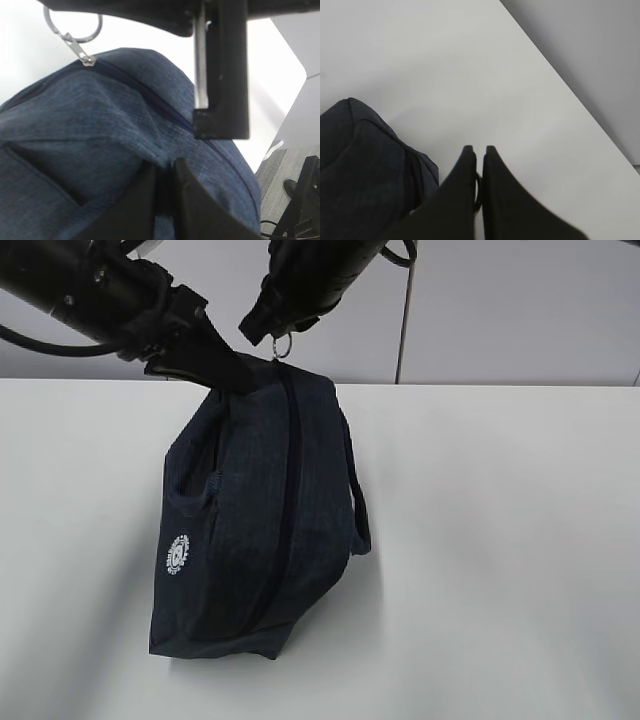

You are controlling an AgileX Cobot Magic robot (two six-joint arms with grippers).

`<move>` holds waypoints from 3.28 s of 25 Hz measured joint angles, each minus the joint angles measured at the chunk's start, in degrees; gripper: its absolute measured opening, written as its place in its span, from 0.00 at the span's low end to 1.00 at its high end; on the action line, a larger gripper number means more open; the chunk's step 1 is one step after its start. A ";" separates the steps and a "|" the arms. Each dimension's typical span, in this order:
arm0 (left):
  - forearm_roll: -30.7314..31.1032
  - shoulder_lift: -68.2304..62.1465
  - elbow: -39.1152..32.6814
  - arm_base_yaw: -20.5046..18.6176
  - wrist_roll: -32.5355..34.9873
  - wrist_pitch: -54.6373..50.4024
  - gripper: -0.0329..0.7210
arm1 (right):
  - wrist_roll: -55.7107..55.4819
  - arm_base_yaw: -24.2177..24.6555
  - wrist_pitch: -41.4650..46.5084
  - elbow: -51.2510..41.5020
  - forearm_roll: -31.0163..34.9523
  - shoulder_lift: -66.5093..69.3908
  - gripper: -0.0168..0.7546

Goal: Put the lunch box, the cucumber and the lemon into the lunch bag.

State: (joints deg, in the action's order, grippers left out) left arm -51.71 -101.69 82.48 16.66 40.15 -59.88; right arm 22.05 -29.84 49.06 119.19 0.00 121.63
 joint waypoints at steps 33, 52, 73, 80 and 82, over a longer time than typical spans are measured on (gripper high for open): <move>3.43 8.50 -0.10 3.44 -1.00 -4.87 0.07 | 0.00 -0.13 -6.00 0.00 2.57 -0.08 0.02; 5.61 10.59 -0.20 3.46 -3.66 -5.29 0.07 | -0.62 -0.13 -7.25 0.00 4.05 -0.08 0.08; 0.25 10.59 -0.20 4.18 -5.22 -7.93 0.07 | -6.68 5.98 6.41 2.80 4.97 -16.01 0.56; -2.56 9.67 -0.20 4.23 -5.35 -7.08 0.07 | -5.78 8.18 5.17 -2.88 6.19 -26.63 0.56; -4.03 8.69 -0.20 4.43 -5.45 -6.95 0.07 | -5.25 8.18 0.92 -8.82 6.61 -31.33 0.56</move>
State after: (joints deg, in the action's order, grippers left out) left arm -55.74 -93.00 82.28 21.09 34.69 -66.83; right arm 16.81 -21.66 49.98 110.38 6.61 90.31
